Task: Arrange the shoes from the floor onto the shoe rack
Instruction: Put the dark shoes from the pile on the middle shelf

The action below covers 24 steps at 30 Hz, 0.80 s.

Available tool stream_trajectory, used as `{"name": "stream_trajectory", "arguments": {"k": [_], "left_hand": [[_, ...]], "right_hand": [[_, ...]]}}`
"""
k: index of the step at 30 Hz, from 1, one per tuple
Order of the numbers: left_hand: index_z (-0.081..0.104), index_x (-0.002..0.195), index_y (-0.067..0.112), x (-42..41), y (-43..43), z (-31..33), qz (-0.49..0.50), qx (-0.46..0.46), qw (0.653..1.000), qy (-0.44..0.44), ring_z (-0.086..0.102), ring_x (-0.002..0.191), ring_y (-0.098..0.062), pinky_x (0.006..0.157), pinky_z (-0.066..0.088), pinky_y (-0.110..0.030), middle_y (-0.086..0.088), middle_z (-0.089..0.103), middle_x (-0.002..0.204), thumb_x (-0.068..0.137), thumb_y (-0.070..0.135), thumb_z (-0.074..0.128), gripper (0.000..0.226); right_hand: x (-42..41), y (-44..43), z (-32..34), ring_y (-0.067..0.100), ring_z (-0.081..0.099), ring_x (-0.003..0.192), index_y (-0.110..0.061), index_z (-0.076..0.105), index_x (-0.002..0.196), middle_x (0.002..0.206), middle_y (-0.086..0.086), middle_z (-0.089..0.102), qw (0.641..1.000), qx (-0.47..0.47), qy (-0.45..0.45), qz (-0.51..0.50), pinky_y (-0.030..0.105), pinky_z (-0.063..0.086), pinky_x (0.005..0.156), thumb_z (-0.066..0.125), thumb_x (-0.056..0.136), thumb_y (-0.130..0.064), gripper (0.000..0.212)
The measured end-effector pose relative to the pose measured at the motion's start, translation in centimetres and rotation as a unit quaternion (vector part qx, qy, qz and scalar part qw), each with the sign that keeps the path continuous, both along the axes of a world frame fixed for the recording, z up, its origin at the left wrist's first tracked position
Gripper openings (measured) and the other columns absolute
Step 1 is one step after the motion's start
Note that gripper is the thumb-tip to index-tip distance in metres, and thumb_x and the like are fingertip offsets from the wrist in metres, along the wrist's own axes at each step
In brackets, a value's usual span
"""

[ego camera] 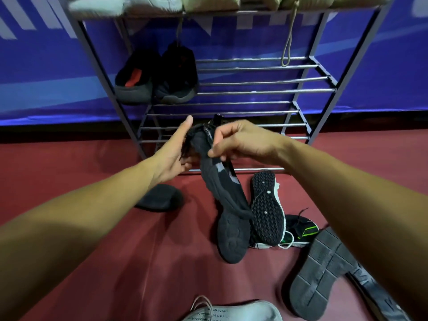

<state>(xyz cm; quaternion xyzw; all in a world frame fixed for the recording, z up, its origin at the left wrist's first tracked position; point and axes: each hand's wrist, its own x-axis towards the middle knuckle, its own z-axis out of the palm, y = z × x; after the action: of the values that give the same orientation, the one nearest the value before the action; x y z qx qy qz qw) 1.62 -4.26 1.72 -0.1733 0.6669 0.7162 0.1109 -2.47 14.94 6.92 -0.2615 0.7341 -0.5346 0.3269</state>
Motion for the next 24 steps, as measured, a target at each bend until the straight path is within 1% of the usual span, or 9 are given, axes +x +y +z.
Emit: {"name": "stream_trajectory", "arguments": {"k": [3,4,10,13,16,18,19,22,24], "left_hand": [[0.067,0.126,0.021,0.2,1.1,0.0,-0.024,0.023,0.999,0.011,0.068,0.104,-0.021,0.089,0.05,-0.034,0.001,0.073,0.115,0.08,0.085,0.044,0.082],[0.064,0.132,0.02,0.3,1.4,0.3,-0.041,0.027,0.999,0.02,0.067,0.111,-0.023,0.089,0.052,-0.035,-0.002,0.072,0.123,0.081,0.081,0.047,0.081],[0.068,0.127,0.015,0.0,2.7,2.3,-0.064,0.097,0.992,0.046,0.069,0.105,-0.023,0.089,0.058,-0.038,-0.008,0.071,0.122,0.083,0.062,0.06,0.064],[0.067,0.127,0.012,-0.9,3.0,2.9,-0.038,0.123,0.99,0.066,0.064,0.115,-0.029,0.103,0.05,-0.043,-0.013,0.069,0.124,0.09,0.05,0.062,0.054],[0.062,0.134,0.009,-1.8,2.9,2.9,-0.002,0.131,0.988,0.082,0.056,0.129,-0.035,0.111,0.043,-0.047,-0.017,0.063,0.134,0.086,0.044,0.067,0.06],[0.065,0.131,0.012,-2.1,2.9,3.3,0.009,0.113,0.99,0.085,0.062,0.123,-0.031,0.111,0.043,-0.046,-0.012,0.068,0.129,0.088,0.045,0.065,0.055],[0.067,0.128,0.014,-2.1,3.0,3.7,0.014,0.102,0.991,0.084,0.064,0.117,-0.029,0.111,0.044,-0.046,-0.01,0.07,0.125,0.089,0.047,0.064,0.051],[0.068,0.127,0.017,-2.5,3.5,4.4,0.028,0.092,0.992,0.086,0.066,0.113,-0.027,0.106,0.048,-0.042,-0.009,0.07,0.124,0.09,0.051,0.062,0.05],[0.067,0.129,0.019,-2.9,3.9,4.9,0.041,0.094,0.991,0.09,0.069,0.108,-0.023,0.098,0.055,-0.038,-0.006,0.073,0.12,0.09,0.053,0.062,0.052]], "right_hand": [[-1.0,-0.1,1.1,0.015,0.046,0.056,-0.009,0.06,0.07,0.063,0.009,0.06,0.996,-0.046,0.047,-0.056,0.022,0.034,0.053,0.076,0.081,-0.002,0.021],[-1.2,0.0,1.5,0.015,0.047,0.057,-0.008,0.06,0.071,0.065,0.01,0.059,0.994,-0.058,0.061,-0.064,0.02,0.036,0.052,0.076,0.081,-0.002,0.02],[-1.6,0.5,2.5,0.016,0.048,0.063,-0.002,0.064,0.085,0.072,0.011,0.059,0.987,-0.076,0.116,-0.082,0.023,0.039,0.057,0.078,0.084,-0.008,0.015],[-1.9,0.4,2.4,0.013,0.047,0.064,-0.008,0.069,0.087,0.073,0.002,0.064,0.985,-0.054,0.134,-0.096,0.025,0.037,0.06,0.075,0.087,-0.014,0.009],[-2.5,0.6,2.2,0.007,0.054,0.06,-0.007,0.071,0.094,0.076,0.005,0.068,0.969,-0.097,0.114,-0.197,0.019,0.043,0.06,0.067,0.089,-0.005,0.007],[-3.1,1.4,1.6,0.005,0.059,0.061,-0.007,0.07,0.093,0.074,0.002,0.066,0.944,-0.123,0.115,-0.285,0.016,0.045,0.061,0.064,0.089,-0.003,0.008],[-3.3,1.9,1.0,0.005,0.057,0.06,-0.007,0.07,0.093,0.073,0.0,0.065,0.939,-0.094,0.122,-0.306,0.016,0.044,0.06,0.065,0.089,-0.008,0.007],[-3.4,3.5,-1.2,0.013,0.056,0.073,-0.005,0.07,0.105,0.084,0.001,0.066,0.965,0.017,0.046,-0.258,0.025,0.041,0.066,0.07,0.086,-0.038,0.037],[-3.0,4.1,-2.3,0.021,0.054,0.087,-0.015,0.074,0.107,0.095,0.002,0.069,0.982,0.017,-0.059,-0.178,0.033,0.042,0.078,0.068,0.084,-0.046,0.039]]}}
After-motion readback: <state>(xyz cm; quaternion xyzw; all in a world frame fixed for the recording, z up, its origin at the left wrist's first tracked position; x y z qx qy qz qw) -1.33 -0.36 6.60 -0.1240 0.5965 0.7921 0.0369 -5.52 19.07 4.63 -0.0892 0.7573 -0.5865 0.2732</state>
